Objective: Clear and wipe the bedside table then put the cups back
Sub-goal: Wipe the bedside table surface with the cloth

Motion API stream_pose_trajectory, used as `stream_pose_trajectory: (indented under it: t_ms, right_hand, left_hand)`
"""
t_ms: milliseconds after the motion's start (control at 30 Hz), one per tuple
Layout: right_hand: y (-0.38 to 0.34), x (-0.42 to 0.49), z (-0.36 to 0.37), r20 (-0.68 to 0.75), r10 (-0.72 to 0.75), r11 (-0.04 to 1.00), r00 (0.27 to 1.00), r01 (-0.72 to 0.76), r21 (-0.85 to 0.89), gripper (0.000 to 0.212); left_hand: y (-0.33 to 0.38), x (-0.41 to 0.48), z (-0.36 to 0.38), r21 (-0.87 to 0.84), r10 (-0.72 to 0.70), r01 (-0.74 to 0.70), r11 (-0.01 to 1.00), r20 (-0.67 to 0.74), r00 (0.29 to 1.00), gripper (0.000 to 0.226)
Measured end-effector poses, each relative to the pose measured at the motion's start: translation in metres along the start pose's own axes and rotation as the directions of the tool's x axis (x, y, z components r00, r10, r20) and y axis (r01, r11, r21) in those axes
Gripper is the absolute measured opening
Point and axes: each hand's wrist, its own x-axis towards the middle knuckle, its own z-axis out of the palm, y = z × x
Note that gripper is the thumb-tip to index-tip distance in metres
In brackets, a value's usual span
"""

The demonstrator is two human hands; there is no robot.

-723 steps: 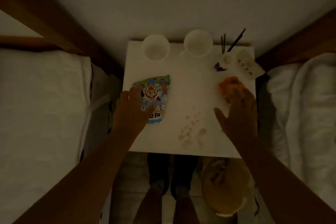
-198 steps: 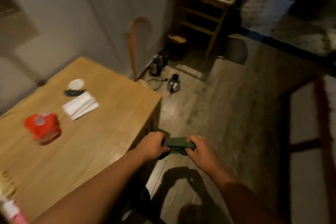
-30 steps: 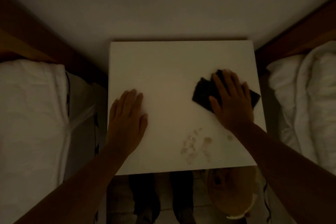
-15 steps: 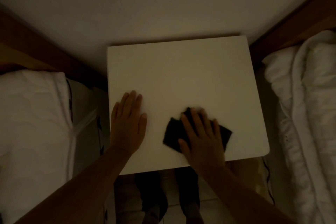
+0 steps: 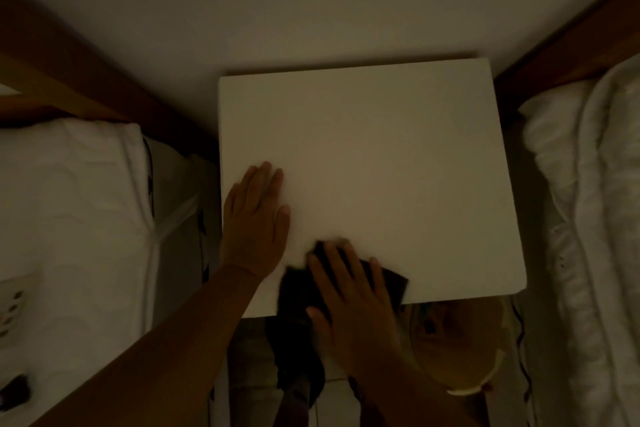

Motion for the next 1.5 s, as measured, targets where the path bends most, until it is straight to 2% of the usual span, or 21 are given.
stream_pose_trajectory:
  t_ms: [200,333,500,700,933,1033,1167,1400,1500]
  right_hand:
    - [0.1,-0.011,-0.031,-0.036,0.341,0.938,0.939,-0.342,-0.049,0.067]
    - [0.125,0.02,-0.047,-0.1,0.449,0.891,0.888,-0.453,-0.02,0.067]
    - [0.151,0.088,-0.07,-0.191,0.5,0.86,0.845,-0.51,-0.006,0.068]
    - [0.14,0.186,-0.087,-0.241,0.388,0.91,0.889,-0.411,-0.05,0.067]
    - [0.052,0.227,-0.076,-0.19,0.181,0.978,0.965,-0.198,-0.071,0.066]
    - [0.019,0.203,-0.059,-0.16,0.088,0.993,0.983,-0.099,-0.062,0.065]
    - [0.0,0.144,-0.037,-0.121,0.03,0.999,0.992,-0.035,-0.04,0.066]
    - [0.002,0.031,-0.012,-0.045,0.006,1.0,0.999,-0.007,-0.007,0.069]
    - [0.031,0.003,-0.011,-0.023,0.075,0.997,0.997,-0.075,-0.021,0.069]
  left_hand:
    - [0.002,0.001,0.003,0.13,-0.028,0.023,0.991,0.036,0.999,0.055]
    - [0.004,0.0,0.002,0.156,-0.039,0.032,0.987,0.042,0.998,0.057]
    - [0.011,0.001,-0.003,0.136,-0.057,0.046,0.99,0.073,0.996,0.058]
    - [0.009,0.002,-0.006,0.08,-0.064,0.057,0.995,0.086,0.994,0.059]
    - [0.006,0.0,-0.004,-0.052,-0.089,0.092,0.994,0.051,0.995,0.065]
    - [0.005,0.001,-0.005,-0.143,-0.113,0.114,0.983,0.015,0.993,0.066]
    - [0.005,0.0,-0.005,-0.137,-0.127,0.122,0.983,-0.025,0.992,0.061]
    - [0.006,0.0,-0.004,-0.051,-0.08,0.081,0.995,0.039,0.996,0.058]
    - [0.005,0.0,-0.004,-0.019,-0.074,0.075,0.997,0.04,0.996,0.057]
